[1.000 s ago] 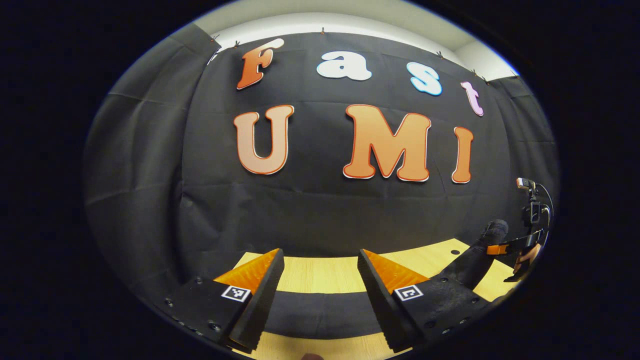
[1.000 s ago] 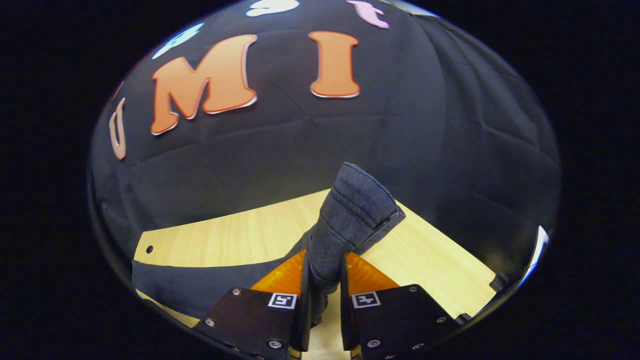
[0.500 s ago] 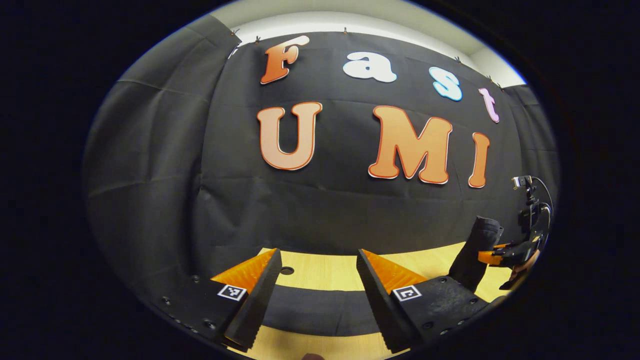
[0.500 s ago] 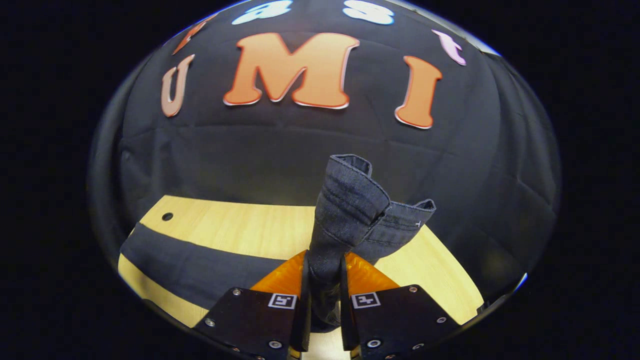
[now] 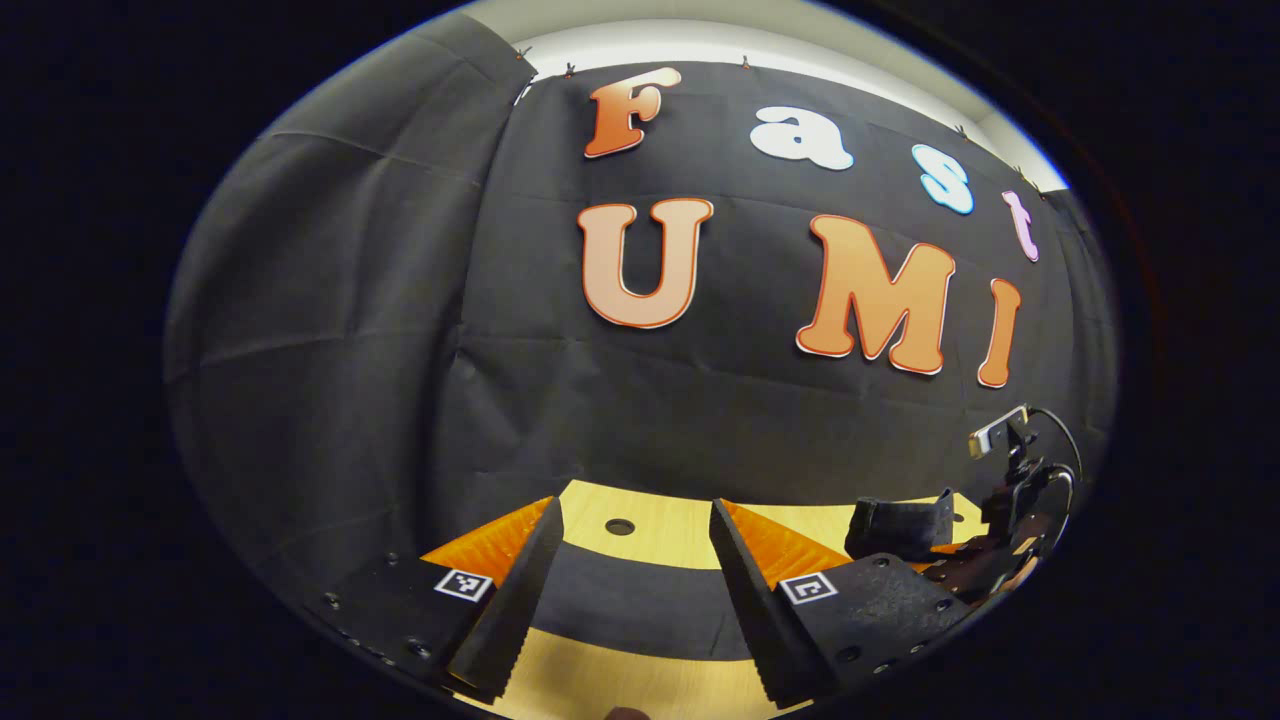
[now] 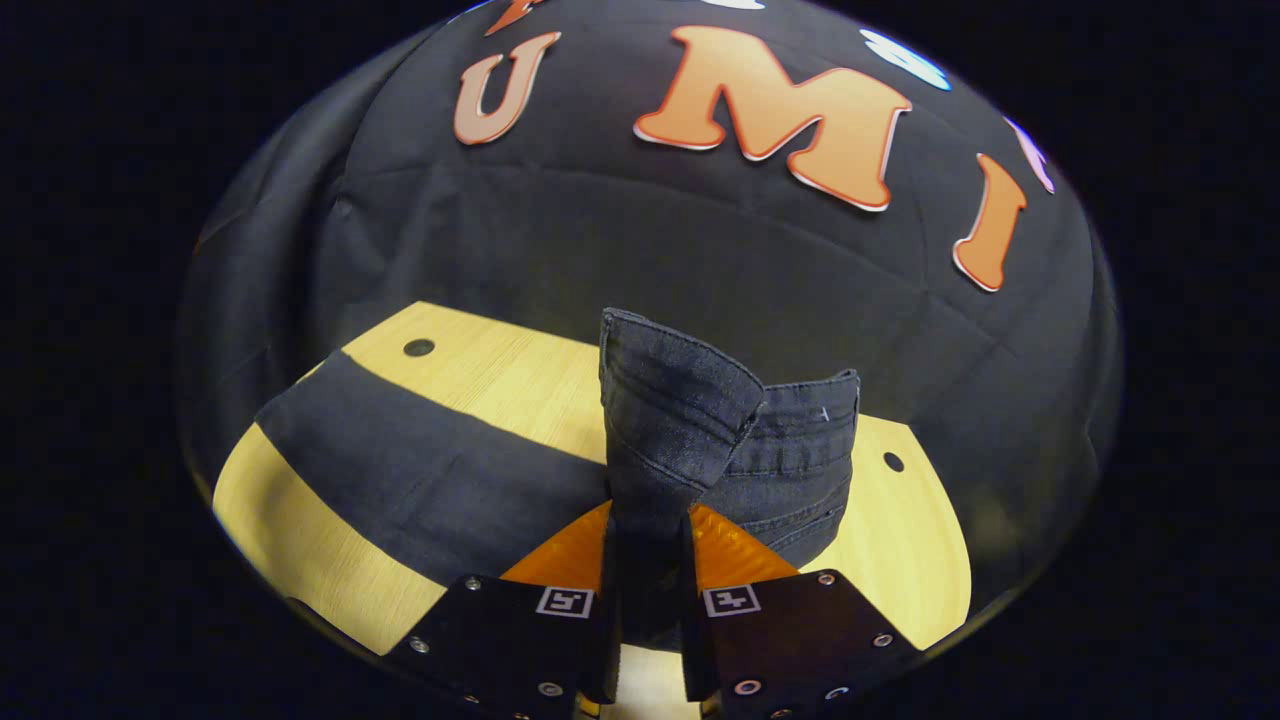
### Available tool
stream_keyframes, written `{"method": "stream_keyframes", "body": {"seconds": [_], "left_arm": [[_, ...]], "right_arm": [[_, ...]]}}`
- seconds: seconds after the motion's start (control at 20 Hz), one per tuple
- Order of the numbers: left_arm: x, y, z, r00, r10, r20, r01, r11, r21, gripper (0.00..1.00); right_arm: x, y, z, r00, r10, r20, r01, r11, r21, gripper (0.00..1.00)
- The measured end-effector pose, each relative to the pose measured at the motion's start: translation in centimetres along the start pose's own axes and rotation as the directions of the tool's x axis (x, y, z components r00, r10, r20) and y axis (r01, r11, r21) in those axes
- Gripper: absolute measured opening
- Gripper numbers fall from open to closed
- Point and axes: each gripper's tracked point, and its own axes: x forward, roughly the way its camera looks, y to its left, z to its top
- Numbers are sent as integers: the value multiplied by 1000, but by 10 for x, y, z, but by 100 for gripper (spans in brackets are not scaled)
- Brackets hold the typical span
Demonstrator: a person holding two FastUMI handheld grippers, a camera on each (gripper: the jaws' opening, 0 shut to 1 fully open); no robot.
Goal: Grasp the waist and the cuffs of the jeans and fold them to make the two legs overlap; first hold the waist and fold one-third of the jeans toward the cuffs, then hold the cuffs and fold the remaining one-third in the same direction to finish folding.
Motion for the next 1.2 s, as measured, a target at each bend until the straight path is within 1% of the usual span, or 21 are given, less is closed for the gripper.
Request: {"method": "stream_keyframes", "body": {"seconds": [0.15, 0.25, 0.35, 0.4, 0.45, 0.55, 0.6, 0.7, 0.75, 0.85, 0.95, 1.0, 1.05, 1.1, 1.15, 1.2], "left_arm": [[-3, 24, -6, 999, 41, -13, -42, 999, -10, 89], [-4, 34, -13, 998, 59, -30, -59, 998, -20, 89], [0, 43, -21, 996, 69, -51, -70, 997, -25, 89], [1, 45, -25, 996, 69, -64, -71, 997, -28, 89], [3, 47, -31, 995, 68, -79, -71, 997, -30, 89], [7, 49, -40, 992, 66, -105, -69, 997, -33, 89], [7, 50, -45, 991, 64, -115, -68, 997, -34, 89], [10, 54, -53, 989, 58, -137, -64, 997, -38, 89], [13, 56, -58, 987, 55, -153, -62, 997, -47, 89], [20, 62, -71, 978, 51, -201, -68, 995, -79, 89], [31, 72, -90, 957, 63, -284, -98, 989, -113, 89], [38, 76, -101, 941, 67, -332, -116, 985, -131, 93], [46, 78, -114, 920, 69, -385, -132, 981, -141, 93], [54, 83, -127, 893, 77, -443, -153, 979, -137, 94], [59, 84, -145, 860, 82, -503, -167, 978, -126, 94], [64, 83, -159, 828, 86, -554, -178, 977, -115, 94]], "right_arm": [[10, 25, 1, 1000, 25, -6, -26, 999, -42, 25], [12, 43, -6, 999, 29, -23, -32, 991, -127, 25], [16, 56, -22, 998, 37, -52, -48, 971, -236, 25], [18, 71, -30, 996, 58, -67, -75, 956, -283, 25], [17, 84, -38, 992, 82, -94, -108, 944, -313, 29], [14, 119, -50, 976, 171, -135, -207, 920, -332, 32], [11, 129, -52, 973, 189, -136, -225, 911, -347, 37], [3, 138, -42, 972, 213, -104, -237, 893, -383, 35], [0, 145, -39, 969, 229, -94, -247, 891, -382, 35], [-6, 148, -31, 965, 247, -83, -261, 899, -351, 40], [-12, 144, -18, 967, 246, -64, -254, 920, -299, 43], [-16, 135, -12, 969, 241, -52, -246, 932, -265, 46], [-20, 126, -5, 972, 232, -40, -235, 943, -234, 53], [-25, 113, 2, 976, 216, -25, -217, 955, -204, 57], [-30, 102, 9, 980, 199, -10, -197, 964, -177, 67], [-32, 90, 13, 984, 181, 3, -179, 973, -146, 70]]}}
